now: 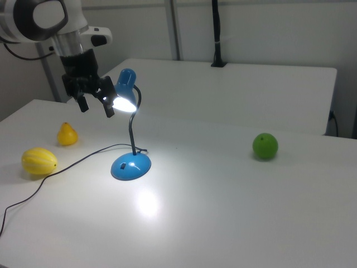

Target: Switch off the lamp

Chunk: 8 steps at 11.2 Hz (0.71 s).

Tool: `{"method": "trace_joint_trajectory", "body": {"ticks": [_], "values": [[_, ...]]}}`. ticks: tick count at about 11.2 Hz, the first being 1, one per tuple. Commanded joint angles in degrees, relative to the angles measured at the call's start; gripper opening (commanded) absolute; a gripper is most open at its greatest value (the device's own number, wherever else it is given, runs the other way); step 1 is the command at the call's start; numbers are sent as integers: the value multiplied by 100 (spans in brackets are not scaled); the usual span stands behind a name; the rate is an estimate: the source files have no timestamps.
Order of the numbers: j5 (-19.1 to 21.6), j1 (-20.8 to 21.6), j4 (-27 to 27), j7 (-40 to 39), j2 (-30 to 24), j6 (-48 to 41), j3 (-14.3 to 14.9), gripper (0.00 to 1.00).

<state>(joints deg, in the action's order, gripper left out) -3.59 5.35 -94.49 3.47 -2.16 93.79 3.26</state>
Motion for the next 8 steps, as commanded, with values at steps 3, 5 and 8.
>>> {"method": "trace_joint_trajectory", "body": {"ticks": [3,5,8], "values": [[25,1,18,57,-30,-132,-1,100],[25,1,18,57,-22,-124,-1,100],[25,1,18,22,-22,-132,-9,100]]}}
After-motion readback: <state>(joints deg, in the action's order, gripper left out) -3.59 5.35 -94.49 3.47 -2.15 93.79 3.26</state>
